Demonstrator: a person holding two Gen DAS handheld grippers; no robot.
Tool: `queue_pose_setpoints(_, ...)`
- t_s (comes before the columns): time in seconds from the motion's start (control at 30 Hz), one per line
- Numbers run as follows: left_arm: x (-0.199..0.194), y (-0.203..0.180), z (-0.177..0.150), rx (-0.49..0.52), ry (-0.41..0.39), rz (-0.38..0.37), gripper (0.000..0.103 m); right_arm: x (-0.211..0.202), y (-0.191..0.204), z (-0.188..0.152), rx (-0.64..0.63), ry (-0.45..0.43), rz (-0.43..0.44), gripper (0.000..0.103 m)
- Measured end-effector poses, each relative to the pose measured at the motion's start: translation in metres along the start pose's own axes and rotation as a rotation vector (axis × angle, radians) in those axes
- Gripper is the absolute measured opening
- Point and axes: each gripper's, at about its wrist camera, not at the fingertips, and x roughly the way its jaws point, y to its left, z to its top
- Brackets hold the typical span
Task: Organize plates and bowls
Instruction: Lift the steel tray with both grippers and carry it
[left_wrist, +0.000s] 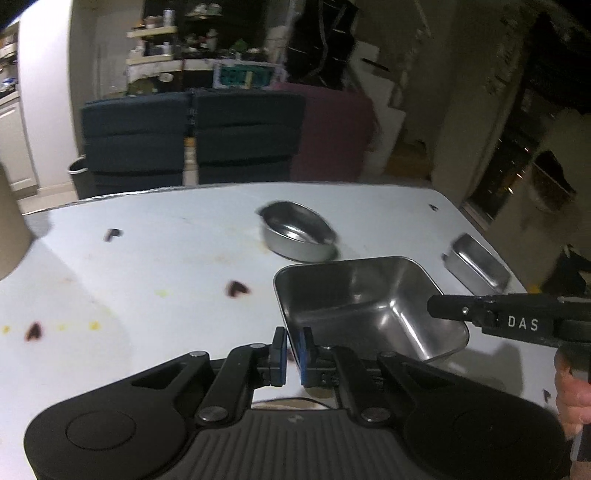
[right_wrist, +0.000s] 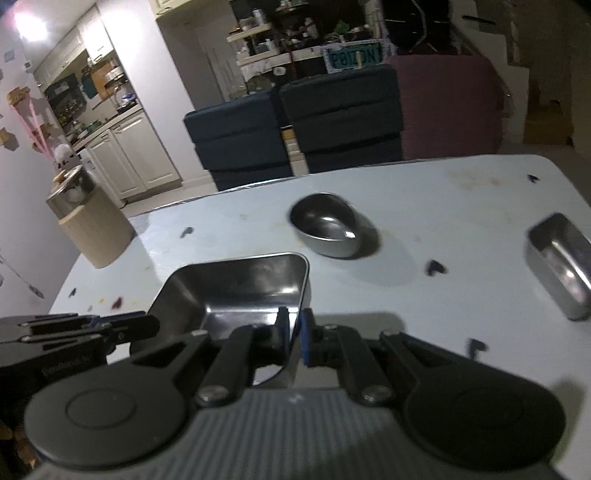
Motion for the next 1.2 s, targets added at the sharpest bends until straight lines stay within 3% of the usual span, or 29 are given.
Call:
queue_pose_setpoints(0.5, 0.047, -0.087, -0.033, 0.144, 0.167, -0.116, 0.012, -0.029, -0.084, -0.04, 0.06, 0.066, -0.118, 0.008)
queue_pose_setpoints(0.8, 0.062, -0.108, -0.052, 0.2, 0.251, -0.13, 0.014, -0.033, -0.105, -0.056, 0.05, 0.113, -0.161, 0.008)
queue_pose_setpoints(1.2, 0.07, -0.117, -0.061, 0.239, 0.296, -0.154, 0.014, -0.019, -0.117, -0.066, 0.017, 0.22, -0.211, 0.009)
